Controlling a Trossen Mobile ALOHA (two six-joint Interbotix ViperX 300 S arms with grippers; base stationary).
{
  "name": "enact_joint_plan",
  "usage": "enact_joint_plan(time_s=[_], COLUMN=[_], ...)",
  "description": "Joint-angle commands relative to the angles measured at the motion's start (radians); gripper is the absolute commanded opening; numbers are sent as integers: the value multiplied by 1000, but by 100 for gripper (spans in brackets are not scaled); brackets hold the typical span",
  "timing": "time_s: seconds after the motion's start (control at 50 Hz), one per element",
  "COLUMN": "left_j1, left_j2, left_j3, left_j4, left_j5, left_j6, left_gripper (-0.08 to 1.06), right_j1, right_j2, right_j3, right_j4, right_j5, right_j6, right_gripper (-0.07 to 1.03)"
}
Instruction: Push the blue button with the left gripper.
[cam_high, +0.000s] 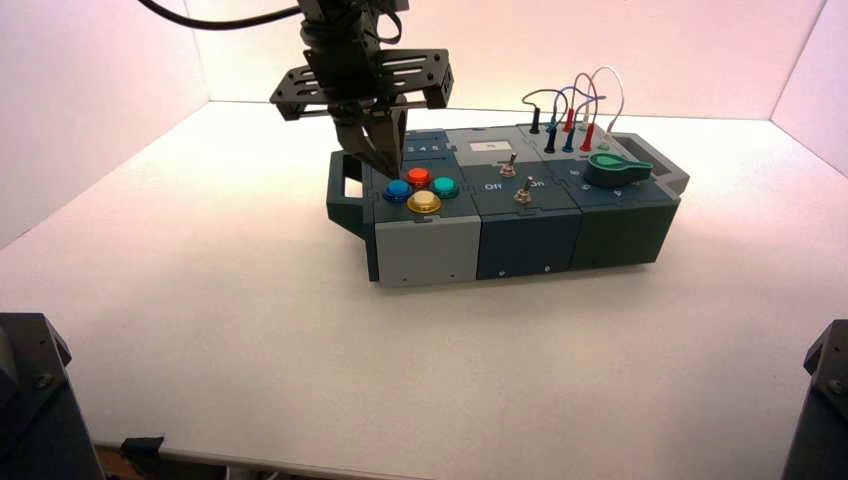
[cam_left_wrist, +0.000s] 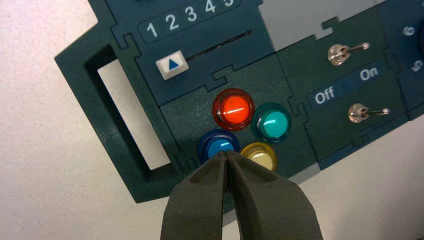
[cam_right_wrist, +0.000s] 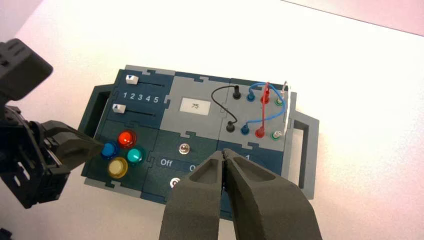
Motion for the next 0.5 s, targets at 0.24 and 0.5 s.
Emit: enact_joint_plan(time_s=[0.24, 0.5], left_j1=[-8, -9], left_j2=[15, 26], left_j3=[-25, -25], left_j4=[-18, -32], left_j5=[-14, -15], left_j6=[-2, -2], left_gripper=[-3, -3], right_j1=[0, 0], right_j2=[-3, -6], right_j3=[-20, -25], right_j4=[-2, -3], right_j5=[-5, -2], right_j6=[-5, -5], right_gripper=[-2, -2])
